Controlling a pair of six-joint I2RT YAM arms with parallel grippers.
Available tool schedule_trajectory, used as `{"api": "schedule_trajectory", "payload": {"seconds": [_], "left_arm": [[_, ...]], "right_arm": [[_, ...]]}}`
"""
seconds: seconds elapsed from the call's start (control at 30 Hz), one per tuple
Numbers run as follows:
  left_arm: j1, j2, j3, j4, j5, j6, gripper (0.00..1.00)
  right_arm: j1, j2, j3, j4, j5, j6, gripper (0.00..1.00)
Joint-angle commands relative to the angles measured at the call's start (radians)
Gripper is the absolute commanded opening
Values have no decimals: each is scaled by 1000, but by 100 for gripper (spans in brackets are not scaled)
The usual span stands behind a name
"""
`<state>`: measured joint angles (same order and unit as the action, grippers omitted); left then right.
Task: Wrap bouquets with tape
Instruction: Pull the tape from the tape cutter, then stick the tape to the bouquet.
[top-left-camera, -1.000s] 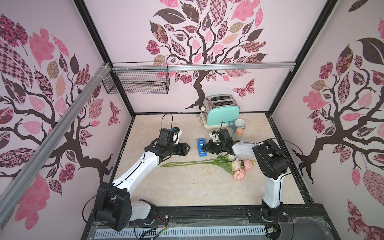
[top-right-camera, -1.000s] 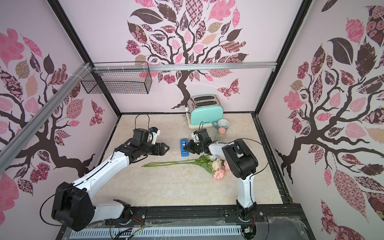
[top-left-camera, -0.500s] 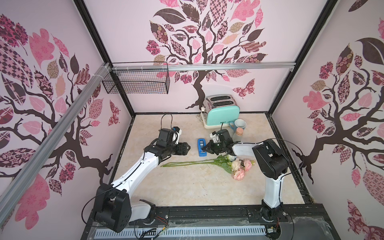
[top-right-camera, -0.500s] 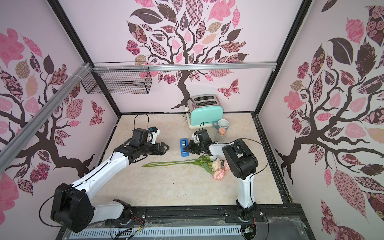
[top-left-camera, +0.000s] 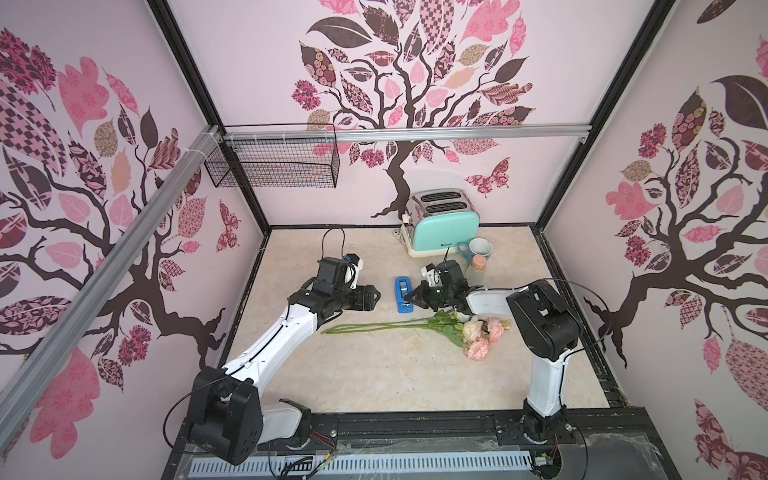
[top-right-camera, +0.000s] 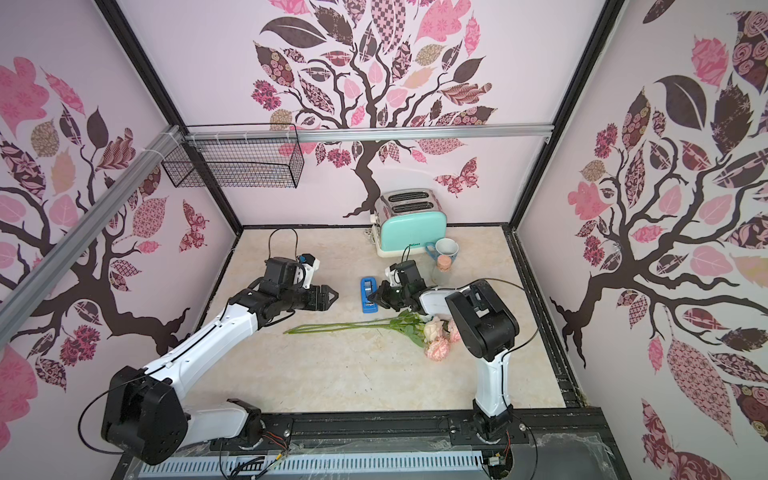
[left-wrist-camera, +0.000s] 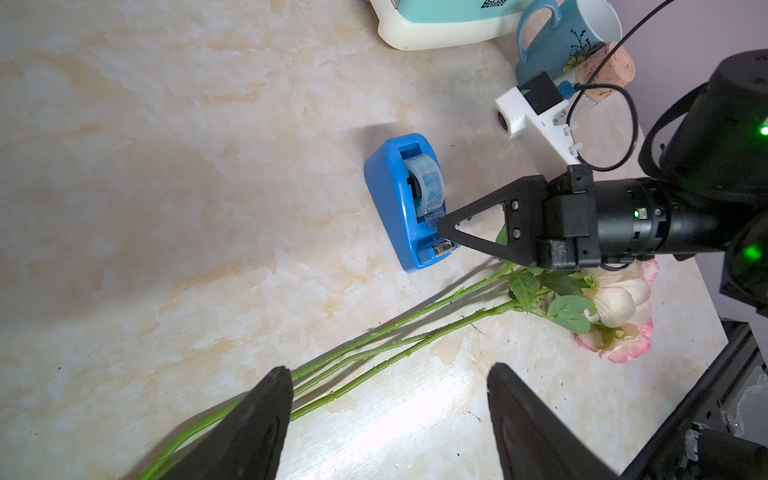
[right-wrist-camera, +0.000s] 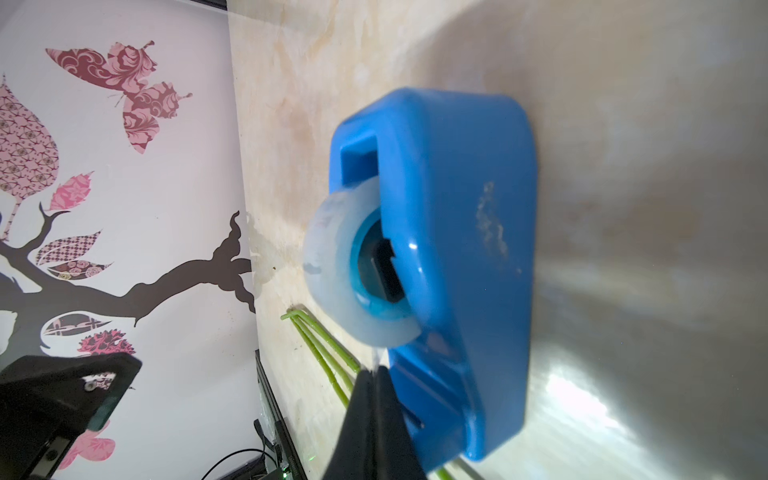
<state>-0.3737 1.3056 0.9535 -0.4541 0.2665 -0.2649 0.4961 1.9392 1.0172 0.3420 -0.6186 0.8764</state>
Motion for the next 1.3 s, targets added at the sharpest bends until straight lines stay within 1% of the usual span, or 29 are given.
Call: {"api": "schedule_trajectory", "payload": {"seconds": [0.0, 0.2, 0.4, 0.67, 0.83, 1.07, 1.27], "left_arm": [[1, -15, -27, 15, -7, 3, 77], [1, -9, -25, 15, -4, 1, 77], [1, -8, -26, 15, -4, 1, 77], [1, -3, -27, 17, -3, 1, 77], [1, -1, -26, 17, -1, 1, 77], [1, 4, -25, 15, -1, 1, 77], [1, 5, -25, 14, -1, 3, 76]], "right_arm": [[13, -86, -25, 12, -46, 9, 0], [13, -108, -52, 37, -52, 16, 0], [13, -120, -76, 113, -69, 45, 0], [13, -149, -112, 134, -87, 45, 0], [15, -157, -131, 123, -97, 37, 0], [17, -181, -145, -10, -86, -39, 0], [30, -208, -173, -33, -89, -53, 0]]}}
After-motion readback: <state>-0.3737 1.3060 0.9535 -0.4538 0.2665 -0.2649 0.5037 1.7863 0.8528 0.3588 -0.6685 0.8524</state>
